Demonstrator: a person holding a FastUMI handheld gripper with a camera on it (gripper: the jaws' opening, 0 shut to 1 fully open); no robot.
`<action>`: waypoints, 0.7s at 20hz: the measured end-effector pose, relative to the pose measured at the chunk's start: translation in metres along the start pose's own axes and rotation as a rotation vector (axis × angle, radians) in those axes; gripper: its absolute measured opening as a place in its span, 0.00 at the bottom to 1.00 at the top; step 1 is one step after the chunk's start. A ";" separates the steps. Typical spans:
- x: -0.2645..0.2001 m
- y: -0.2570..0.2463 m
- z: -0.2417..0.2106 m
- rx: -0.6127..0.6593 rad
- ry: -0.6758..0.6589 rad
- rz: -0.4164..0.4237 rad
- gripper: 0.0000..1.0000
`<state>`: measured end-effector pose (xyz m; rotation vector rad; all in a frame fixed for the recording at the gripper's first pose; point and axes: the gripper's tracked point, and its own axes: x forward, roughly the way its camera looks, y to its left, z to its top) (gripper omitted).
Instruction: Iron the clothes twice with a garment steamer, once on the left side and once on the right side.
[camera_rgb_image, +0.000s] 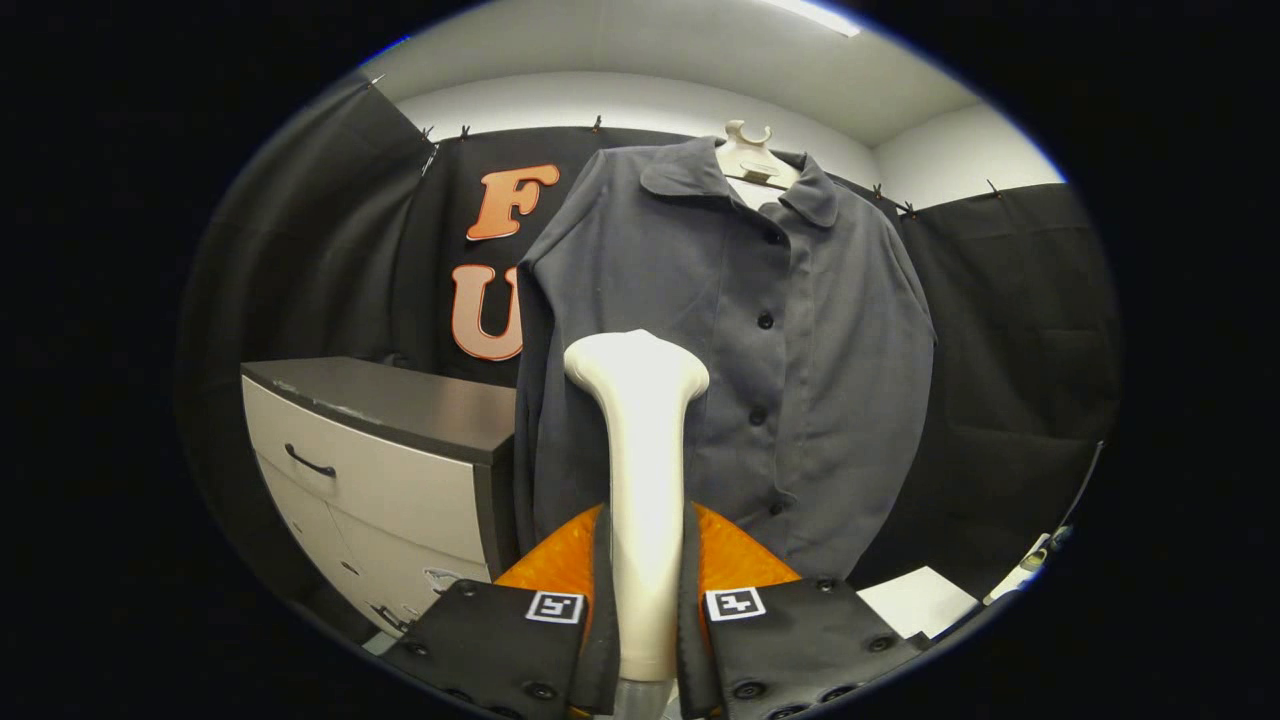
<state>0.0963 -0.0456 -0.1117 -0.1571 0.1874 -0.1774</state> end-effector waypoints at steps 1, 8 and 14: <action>-0.001 0.000 -0.006 -0.001 0.008 -0.001 0.31; -0.009 0.004 -0.047 0.003 0.058 -0.005 0.31; -0.017 0.007 -0.077 0.016 0.099 -0.003 0.31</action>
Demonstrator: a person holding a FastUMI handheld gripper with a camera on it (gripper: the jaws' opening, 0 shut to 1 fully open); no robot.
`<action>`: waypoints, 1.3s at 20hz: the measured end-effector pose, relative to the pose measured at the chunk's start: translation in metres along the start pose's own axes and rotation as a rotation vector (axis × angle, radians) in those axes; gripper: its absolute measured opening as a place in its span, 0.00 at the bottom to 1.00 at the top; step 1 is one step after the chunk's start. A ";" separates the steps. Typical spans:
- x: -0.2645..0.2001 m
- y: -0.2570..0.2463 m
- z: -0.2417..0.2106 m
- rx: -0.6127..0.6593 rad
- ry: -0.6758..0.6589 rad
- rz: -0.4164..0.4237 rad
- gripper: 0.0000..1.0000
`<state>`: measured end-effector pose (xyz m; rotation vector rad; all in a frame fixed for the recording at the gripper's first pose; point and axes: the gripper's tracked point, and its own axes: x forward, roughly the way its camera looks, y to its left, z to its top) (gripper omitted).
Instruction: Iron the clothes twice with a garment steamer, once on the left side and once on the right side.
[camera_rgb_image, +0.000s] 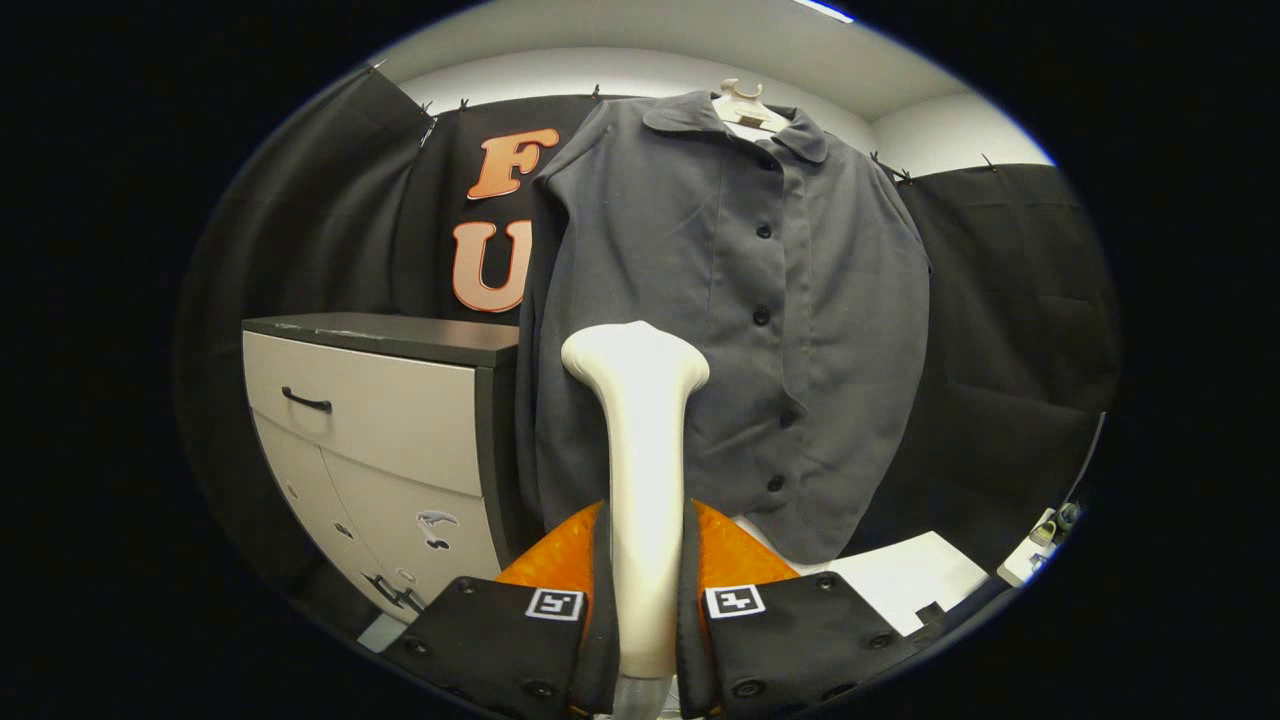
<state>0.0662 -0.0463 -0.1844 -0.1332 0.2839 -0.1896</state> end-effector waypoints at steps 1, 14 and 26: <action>-0.001 0.001 -0.004 0.000 0.005 0.000 0.31; -0.014 0.006 -0.027 -0.007 0.050 0.002 0.31; -0.087 0.000 0.042 -0.063 0.005 -0.037 0.30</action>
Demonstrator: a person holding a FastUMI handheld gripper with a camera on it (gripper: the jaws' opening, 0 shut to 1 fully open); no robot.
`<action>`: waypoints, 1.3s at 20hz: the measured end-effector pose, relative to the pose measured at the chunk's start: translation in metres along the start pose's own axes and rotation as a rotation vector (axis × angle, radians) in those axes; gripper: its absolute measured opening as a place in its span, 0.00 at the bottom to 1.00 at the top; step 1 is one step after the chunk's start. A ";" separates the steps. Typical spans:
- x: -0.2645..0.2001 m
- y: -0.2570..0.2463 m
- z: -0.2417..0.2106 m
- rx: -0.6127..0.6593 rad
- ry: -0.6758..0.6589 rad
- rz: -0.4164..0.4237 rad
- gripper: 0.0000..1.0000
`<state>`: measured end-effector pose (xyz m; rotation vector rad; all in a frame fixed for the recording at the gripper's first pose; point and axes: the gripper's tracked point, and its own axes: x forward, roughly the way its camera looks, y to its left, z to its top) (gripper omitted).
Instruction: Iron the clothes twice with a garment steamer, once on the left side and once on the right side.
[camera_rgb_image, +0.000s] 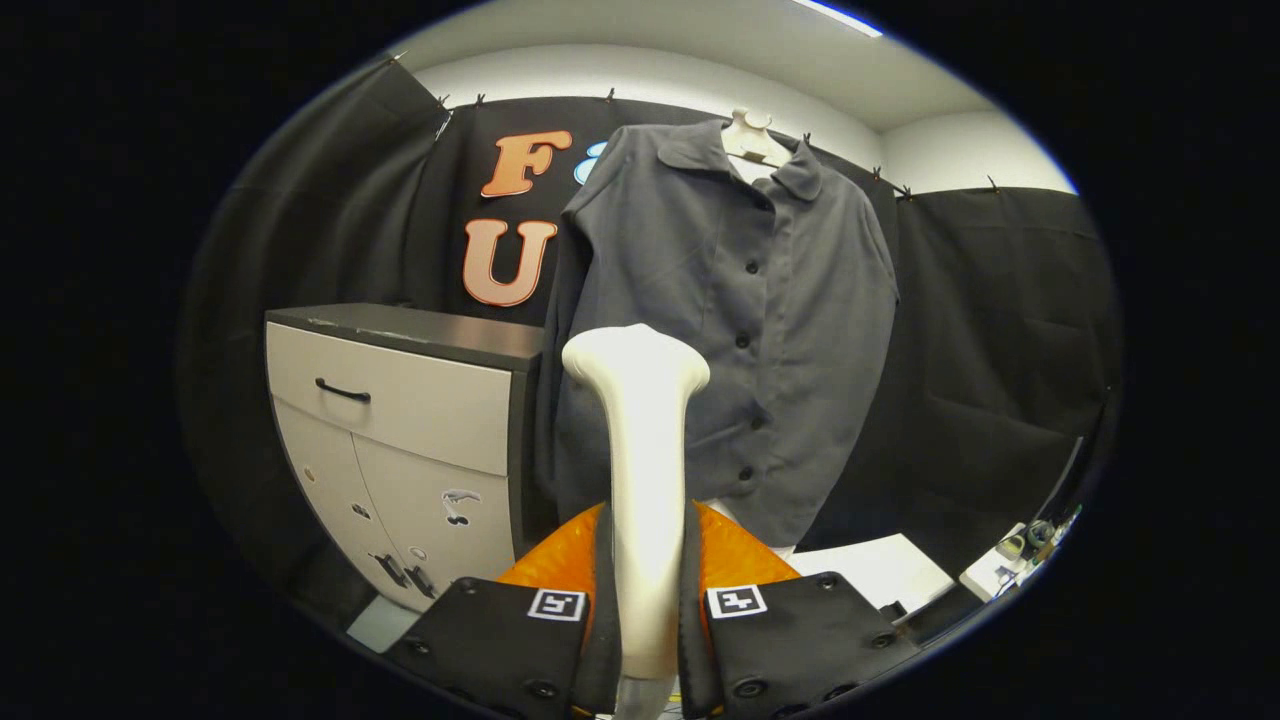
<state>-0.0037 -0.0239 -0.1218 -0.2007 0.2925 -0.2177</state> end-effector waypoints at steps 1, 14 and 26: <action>-0.004 -0.005 0.011 0.001 -0.017 -0.009 0.30; -0.001 -0.113 0.109 0.029 -0.130 -0.112 0.30; 0.090 -0.196 0.134 0.008 -0.133 -0.147 0.30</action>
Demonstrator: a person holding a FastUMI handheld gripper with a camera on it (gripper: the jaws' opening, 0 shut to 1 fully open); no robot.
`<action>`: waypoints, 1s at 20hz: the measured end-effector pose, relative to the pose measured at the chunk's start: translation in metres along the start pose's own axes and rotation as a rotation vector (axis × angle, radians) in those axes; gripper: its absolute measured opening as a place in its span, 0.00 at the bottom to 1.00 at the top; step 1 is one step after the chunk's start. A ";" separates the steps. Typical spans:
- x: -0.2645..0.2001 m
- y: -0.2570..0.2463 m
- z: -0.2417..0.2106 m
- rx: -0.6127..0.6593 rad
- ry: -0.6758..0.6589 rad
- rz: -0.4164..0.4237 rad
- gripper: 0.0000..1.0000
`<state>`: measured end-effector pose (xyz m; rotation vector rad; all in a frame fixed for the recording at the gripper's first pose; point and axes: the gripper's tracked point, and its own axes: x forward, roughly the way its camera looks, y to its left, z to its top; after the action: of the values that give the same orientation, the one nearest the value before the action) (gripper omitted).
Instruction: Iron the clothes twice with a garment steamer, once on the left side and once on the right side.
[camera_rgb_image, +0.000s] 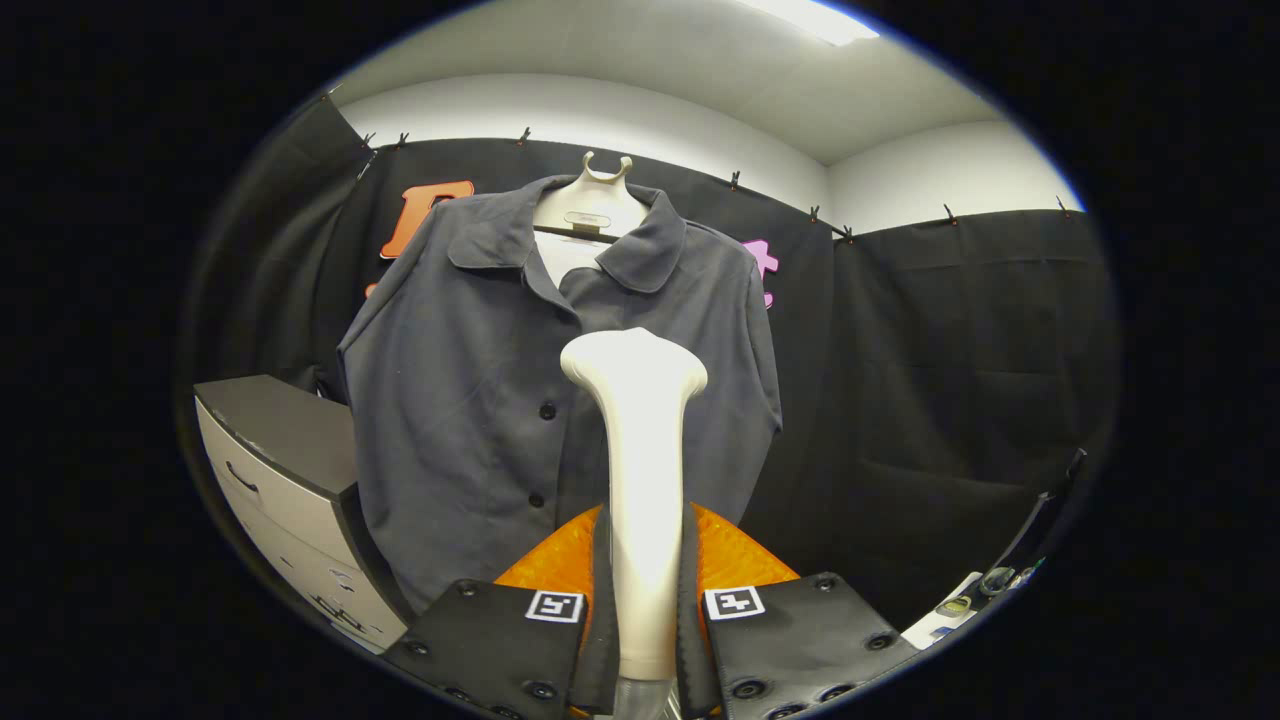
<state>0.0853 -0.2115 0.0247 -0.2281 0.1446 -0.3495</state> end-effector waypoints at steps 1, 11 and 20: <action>0.005 -0.003 0.000 0.002 0.001 -0.001 0.30; 0.026 -0.008 -0.008 0.015 -0.004 0.022 0.30; 0.022 -0.004 -0.038 -0.001 0.039 0.016 0.31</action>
<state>0.0974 -0.2300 -0.0132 -0.2211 0.1847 -0.3385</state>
